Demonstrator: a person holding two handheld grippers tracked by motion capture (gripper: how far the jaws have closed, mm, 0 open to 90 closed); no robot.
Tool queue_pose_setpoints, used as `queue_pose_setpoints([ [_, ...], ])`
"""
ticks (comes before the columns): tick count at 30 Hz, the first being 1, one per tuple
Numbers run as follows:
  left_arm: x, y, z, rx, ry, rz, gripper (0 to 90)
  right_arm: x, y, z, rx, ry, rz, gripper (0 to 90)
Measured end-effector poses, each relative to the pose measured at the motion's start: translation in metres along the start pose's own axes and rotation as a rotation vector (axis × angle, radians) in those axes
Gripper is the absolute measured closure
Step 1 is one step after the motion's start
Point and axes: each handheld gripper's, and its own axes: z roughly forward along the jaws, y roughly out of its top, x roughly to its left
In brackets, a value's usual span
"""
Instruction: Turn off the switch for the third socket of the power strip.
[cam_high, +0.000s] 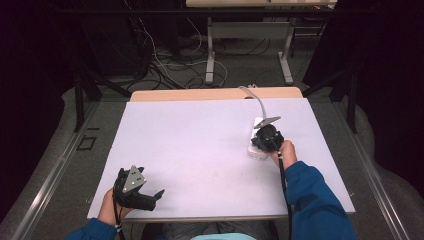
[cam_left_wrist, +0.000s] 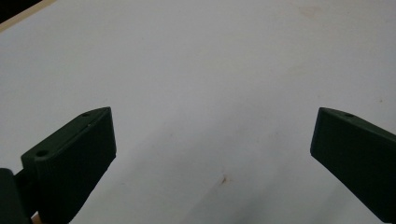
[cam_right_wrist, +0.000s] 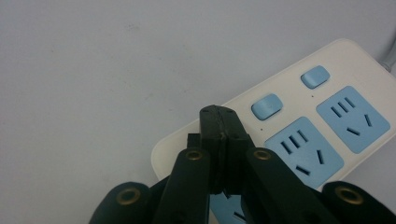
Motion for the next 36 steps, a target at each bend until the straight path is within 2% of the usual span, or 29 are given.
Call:
queue_pose_setpoints([
  [1,0.0000,0.0000,0.0000,-0.001,-0.001,-0.001,0.1,0.0010,-0.0001,-0.0001,0.001,-0.002,0.015,90.0],
  [7,-0.0006,-0.0002,0.0004,0.002,-0.005,0.001,0.1,0.0022,-0.0011,0.0000,-0.012,-0.015,-0.005,90.0],
  [9,-0.0002,0.0003,-0.0003,0.005,0.004,0.012,0.1,0.0018,-0.0015,-0.0006,-0.003,-0.013,-0.001,90.0],
  [16,-0.0004,0.0001,0.0000,0.002,0.000,0.004,0.1,0.0038,-0.0010,-0.0002,-0.004,-0.017,0.002,90.0],
  [18,0.0002,0.0002,0.0002,0.000,0.004,0.011,0.1,0.0035,-0.0010,-0.0003,-0.004,-0.016,-0.009,90.0],
  [19,-0.0005,0.0000,0.0004,0.002,-0.004,0.001,0.1,0.0024,-0.0008,-0.0002,-0.005,-0.015,-0.026,90.0],
  [20,-0.0007,0.0002,0.0001,0.004,-0.004,0.003,0.1,0.0038,-0.0009,-0.0003,-0.003,-0.018,-0.010,90.0],
  [29,-0.0006,0.0000,-0.0003,-0.002,-0.001,0.001,0.1,0.0035,-0.0010,-0.0003,-0.003,-0.018,-0.014,90.0],
  [36,-0.0004,0.0001,-0.0004,-0.002,0.002,-0.001,0.1,0.0035,-0.0013,0.0001,-0.006,-0.018,0.005,90.0],
])
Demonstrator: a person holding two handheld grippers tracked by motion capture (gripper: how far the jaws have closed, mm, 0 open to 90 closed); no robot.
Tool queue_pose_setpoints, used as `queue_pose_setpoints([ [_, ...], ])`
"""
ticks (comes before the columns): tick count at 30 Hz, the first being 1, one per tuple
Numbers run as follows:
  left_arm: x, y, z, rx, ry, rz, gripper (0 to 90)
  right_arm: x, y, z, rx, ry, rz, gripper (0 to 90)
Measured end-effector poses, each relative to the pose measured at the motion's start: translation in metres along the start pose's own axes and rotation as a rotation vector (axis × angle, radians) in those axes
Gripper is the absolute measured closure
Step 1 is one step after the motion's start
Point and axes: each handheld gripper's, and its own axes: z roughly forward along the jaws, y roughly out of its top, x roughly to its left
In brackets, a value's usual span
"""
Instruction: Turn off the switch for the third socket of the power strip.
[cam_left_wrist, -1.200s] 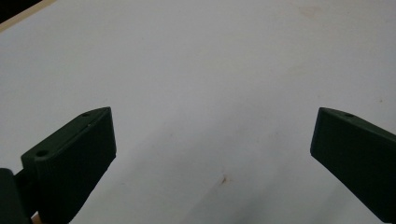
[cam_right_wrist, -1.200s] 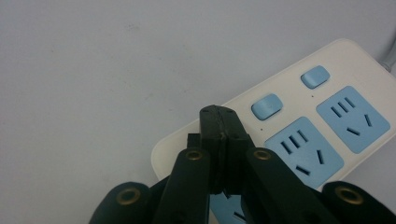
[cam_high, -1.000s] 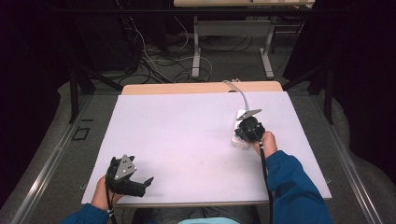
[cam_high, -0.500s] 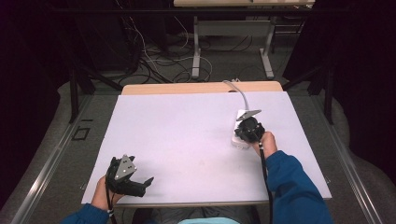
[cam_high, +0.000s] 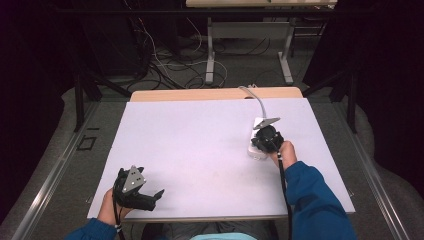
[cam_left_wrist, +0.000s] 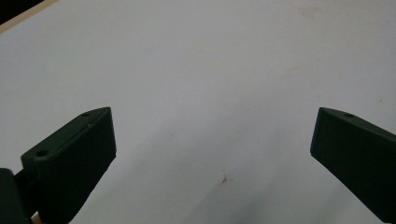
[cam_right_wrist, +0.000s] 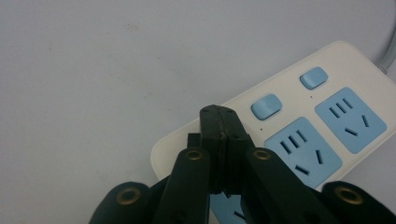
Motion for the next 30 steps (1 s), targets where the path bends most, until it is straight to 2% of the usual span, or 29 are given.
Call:
queue_pose_setpoints([
  [4,0.0004,0.0002,-0.0003,0.002,0.002,0.004,0.1,-0.0016,-0.0006,0.0002,0.004,0.002,-0.009,90.0],
  [5,0.0004,0.0001,-0.0002,0.002,0.002,0.003,0.1,-0.0001,-0.0006,0.0007,0.002,-0.001,0.003,90.0],
  [7,0.0000,0.0000,0.0001,-0.002,0.000,0.000,0.1,0.0008,-0.0003,0.0001,0.004,-0.009,-0.019,90.0],
  [11,0.0003,0.0001,-0.0002,-0.001,-0.001,0.000,0.1,0.0001,-0.0007,0.0009,-0.001,0.002,-0.002,90.0],
  [20,0.0001,0.0001,0.0001,-0.004,0.003,0.003,0.1,-0.0014,-0.0012,0.0003,0.000,0.019,-0.005,90.0],
  [30,-0.0001,0.0004,-0.0002,-0.003,0.003,0.004,0.1,-0.0013,-0.0017,0.0005,-0.008,0.012,0.001,90.0],
])
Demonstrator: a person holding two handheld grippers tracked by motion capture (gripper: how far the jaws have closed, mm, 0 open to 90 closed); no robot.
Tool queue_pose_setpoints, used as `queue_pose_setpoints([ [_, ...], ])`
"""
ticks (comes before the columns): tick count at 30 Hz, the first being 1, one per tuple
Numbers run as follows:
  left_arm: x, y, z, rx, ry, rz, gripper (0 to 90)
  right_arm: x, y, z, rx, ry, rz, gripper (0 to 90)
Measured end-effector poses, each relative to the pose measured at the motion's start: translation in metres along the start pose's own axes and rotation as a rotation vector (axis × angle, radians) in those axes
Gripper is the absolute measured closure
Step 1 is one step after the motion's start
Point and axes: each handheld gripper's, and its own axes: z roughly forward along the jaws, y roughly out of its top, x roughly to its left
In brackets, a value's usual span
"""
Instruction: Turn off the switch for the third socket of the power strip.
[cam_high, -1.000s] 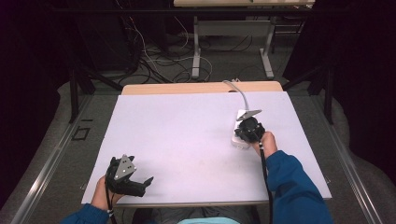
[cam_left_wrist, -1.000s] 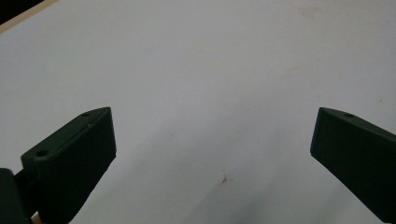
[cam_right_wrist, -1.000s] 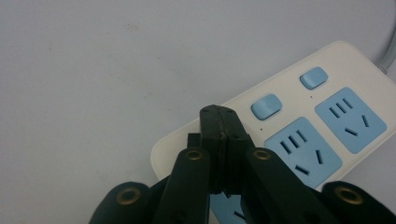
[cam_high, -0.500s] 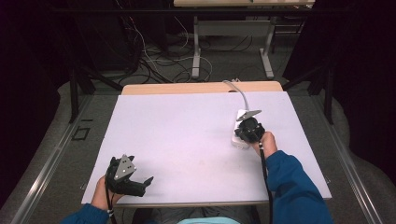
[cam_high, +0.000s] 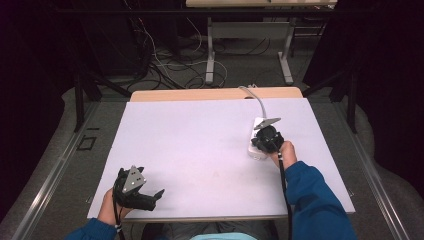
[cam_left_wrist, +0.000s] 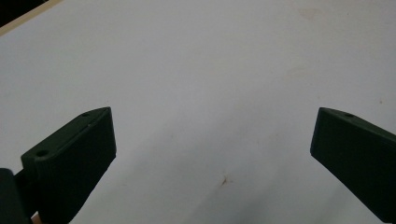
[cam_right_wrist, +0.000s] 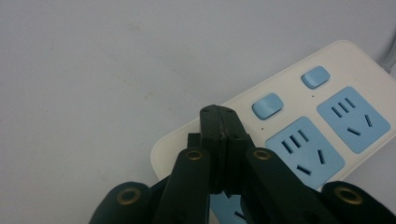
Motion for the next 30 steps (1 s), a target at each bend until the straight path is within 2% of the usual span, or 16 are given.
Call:
queue_pose_setpoints([
  [1,0.0000,0.0000,0.0002,-0.002,0.000,0.000,0.1,-0.0010,-0.0002,0.0002,-0.004,0.001,-0.022,90.0],
  [6,-0.0001,0.0001,0.0000,0.000,0.001,0.000,0.1,-0.0001,-0.0013,-0.0002,-0.006,-0.004,-0.009,90.0],
  [9,-0.0005,0.0001,0.0004,-0.001,-0.002,-0.002,0.2,-0.0021,-0.0023,0.0002,-0.021,0.008,-0.030,90.0],
  [10,-0.0005,0.0001,0.0003,-0.002,-0.002,-0.002,0.1,-0.0008,-0.0034,0.0007,-0.035,-0.004,-0.004,90.0],
  [11,-0.0004,0.0000,0.0002,-0.002,-0.002,-0.003,0.1,-0.0011,-0.0037,0.0002,-0.030,0.009,-0.007,90.0],
  [16,-0.0004,0.0000,0.0004,-0.001,-0.001,-0.002,0.1,-0.0009,-0.0035,0.0009,-0.037,0.001,-0.007,90.0],
  [21,0.0000,0.0000,0.0001,0.000,0.002,0.001,0.1,0.0020,-0.0020,0.0004,-0.018,-0.015,0.000,90.0],
  [23,-0.0004,-0.0001,0.0006,0.000,-0.002,-0.001,0.1,0.0012,-0.0025,0.0010,-0.029,-0.012,0.000,90.0],
  [24,-0.0004,-0.0001,0.0008,0.000,-0.001,-0.001,0.1,-0.0002,-0.0027,0.0001,-0.021,0.001,-0.015,90.0],
  [30,-0.0001,0.0000,0.0010,0.001,-0.001,-0.002,0.1,-0.0002,-0.0026,0.0001,-0.022,0.000,-0.016,90.0],
])
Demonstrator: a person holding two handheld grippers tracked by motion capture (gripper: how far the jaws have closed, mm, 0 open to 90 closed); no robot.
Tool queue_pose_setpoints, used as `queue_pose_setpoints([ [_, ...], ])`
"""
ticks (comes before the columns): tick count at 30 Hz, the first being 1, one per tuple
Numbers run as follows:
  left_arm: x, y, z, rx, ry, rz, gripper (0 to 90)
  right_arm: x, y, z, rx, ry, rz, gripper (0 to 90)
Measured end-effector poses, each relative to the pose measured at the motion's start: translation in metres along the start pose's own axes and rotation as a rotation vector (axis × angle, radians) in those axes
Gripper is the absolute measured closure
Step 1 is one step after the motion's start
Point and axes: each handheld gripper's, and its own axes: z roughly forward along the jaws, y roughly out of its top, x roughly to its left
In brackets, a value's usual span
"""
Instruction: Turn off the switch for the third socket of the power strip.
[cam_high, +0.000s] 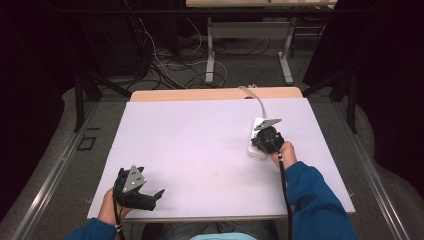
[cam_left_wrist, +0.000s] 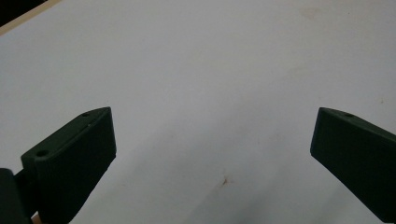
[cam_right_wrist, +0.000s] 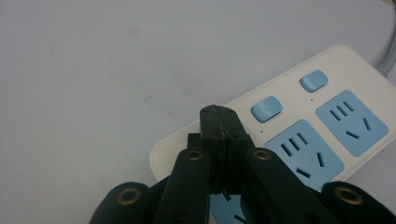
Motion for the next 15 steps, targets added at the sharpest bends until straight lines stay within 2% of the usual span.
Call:
queue_pose_setpoints([
  [7,0.0000,-0.0001,-0.0001,-0.001,-0.001,0.000,0.2,0.0004,0.0002,-0.0001,0.001,-0.007,0.005,90.0],
  [8,-0.0001,-0.0001,-0.0001,-0.001,-0.002,0.002,0.1,0.0015,0.0007,0.0003,0.001,-0.013,0.019,90.0],
  [12,-0.0001,0.0000,0.0000,0.002,-0.002,0.004,0.1,-0.0002,0.0004,-0.0002,0.003,0.003,0.011,90.0],
  [14,-0.0001,0.0000,-0.0001,0.001,-0.002,0.004,0.2,-0.0010,0.0013,0.0007,0.001,0.001,-0.005,90.0],
  [15,-0.0002,0.0000,-0.0001,0.000,-0.001,0.003,0.1,0.0002,0.0011,0.0000,0.006,-0.009,0.005,90.0],
])
